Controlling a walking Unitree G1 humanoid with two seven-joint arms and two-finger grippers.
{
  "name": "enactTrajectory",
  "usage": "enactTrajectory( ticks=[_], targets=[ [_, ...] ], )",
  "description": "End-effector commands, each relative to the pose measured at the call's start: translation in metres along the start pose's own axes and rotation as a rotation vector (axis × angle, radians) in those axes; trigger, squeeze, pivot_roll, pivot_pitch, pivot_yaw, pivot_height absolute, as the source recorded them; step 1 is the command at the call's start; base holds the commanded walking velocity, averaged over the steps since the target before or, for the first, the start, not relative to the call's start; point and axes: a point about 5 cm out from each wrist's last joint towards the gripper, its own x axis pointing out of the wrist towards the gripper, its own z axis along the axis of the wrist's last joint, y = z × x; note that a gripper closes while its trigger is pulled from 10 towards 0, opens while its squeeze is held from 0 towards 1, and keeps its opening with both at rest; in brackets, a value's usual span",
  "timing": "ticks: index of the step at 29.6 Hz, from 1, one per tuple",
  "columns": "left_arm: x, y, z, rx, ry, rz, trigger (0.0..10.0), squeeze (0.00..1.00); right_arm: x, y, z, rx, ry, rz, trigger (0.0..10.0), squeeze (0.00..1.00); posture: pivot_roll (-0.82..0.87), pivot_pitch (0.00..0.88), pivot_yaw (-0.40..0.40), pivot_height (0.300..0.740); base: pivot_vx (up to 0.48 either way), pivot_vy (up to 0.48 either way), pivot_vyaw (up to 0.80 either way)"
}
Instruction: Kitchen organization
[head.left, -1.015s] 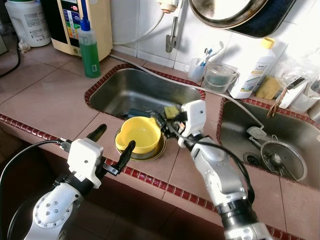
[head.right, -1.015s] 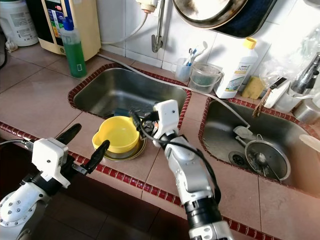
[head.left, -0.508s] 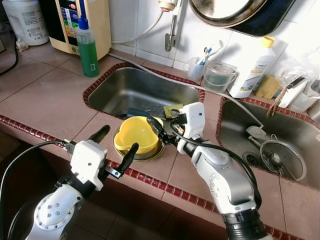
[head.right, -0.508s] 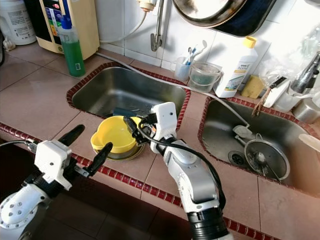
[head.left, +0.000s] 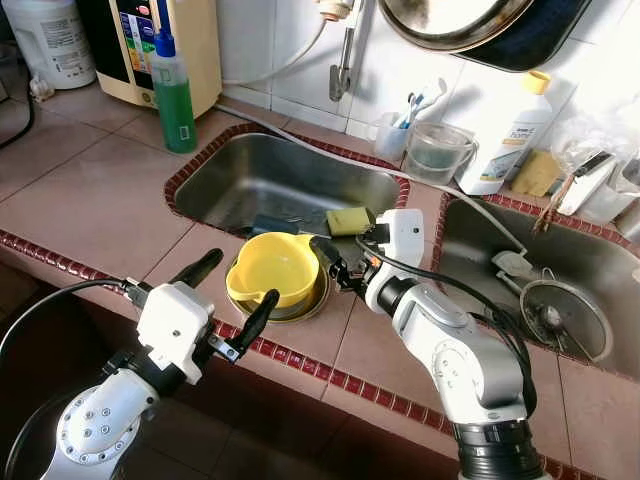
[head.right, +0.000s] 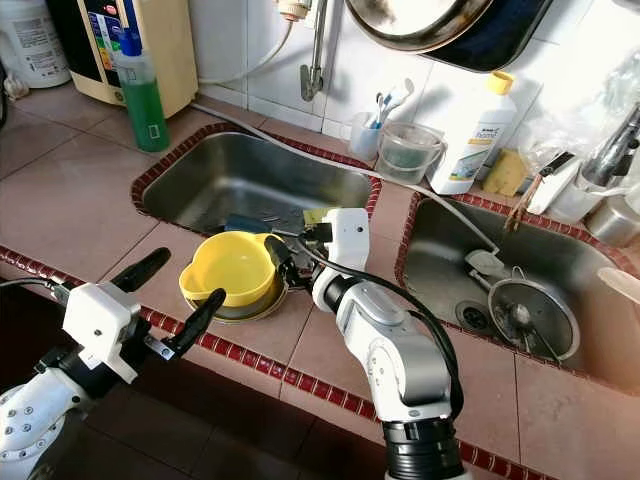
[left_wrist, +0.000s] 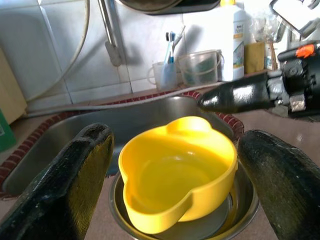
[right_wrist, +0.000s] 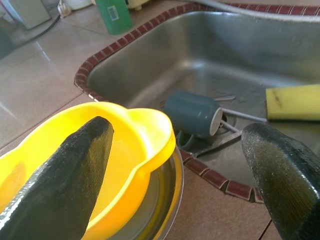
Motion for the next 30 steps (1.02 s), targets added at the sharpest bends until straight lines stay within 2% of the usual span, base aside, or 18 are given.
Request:
enactTrajectory(
  ticks=[1,11,22,27,29,30],
  targets=[
    [0.000,-0.005,0.006,0.001,-0.016,-0.020,10.0,0.00,-0.001,-0.002,0.001,0.008,0.000,-0.010,10.0,0.00,-0.10,0.097,-0.130,0.740,0.000,0.000,0.00],
    [-0.001,-0.010,0.011,0.008,-0.028,-0.027,10.0,0.00,0.007,0.001,-0.009,0.014,0.052,0.021,10.0,0.00,-0.09,0.104,-0.144,0.740,0.000,0.000,0.00],
    [-0.014,-0.029,0.005,-0.024,0.031,-0.114,10.0,0.00,0.012,-0.001,-0.010,0.013,0.066,0.029,10.0,0.00,-0.08,0.112,-0.148,0.740,0.000,0.000,0.00],
    [-0.016,-0.032,0.006,-0.029,0.036,-0.134,10.0,0.00,0.012,-0.002,-0.011,0.041,0.075,0.023,10.0,0.00,-0.08,0.112,-0.149,0.740,0.000,0.000,0.00],
    [-0.017,-0.034,0.007,-0.007,0.034,-0.156,10.0,0.00,0.012,-0.002,-0.012,0.047,0.076,0.025,10.0,0.00,-0.08,0.112,-0.145,0.740,0.000,0.000,0.00],
    [-0.017,-0.034,0.007,-0.007,0.034,-0.155,10.0,0.00,0.012,-0.002,-0.013,0.065,0.082,0.022,9.7,0.00,-0.08,0.112,-0.145,0.740,0.000,0.000,0.00]
  ],
)
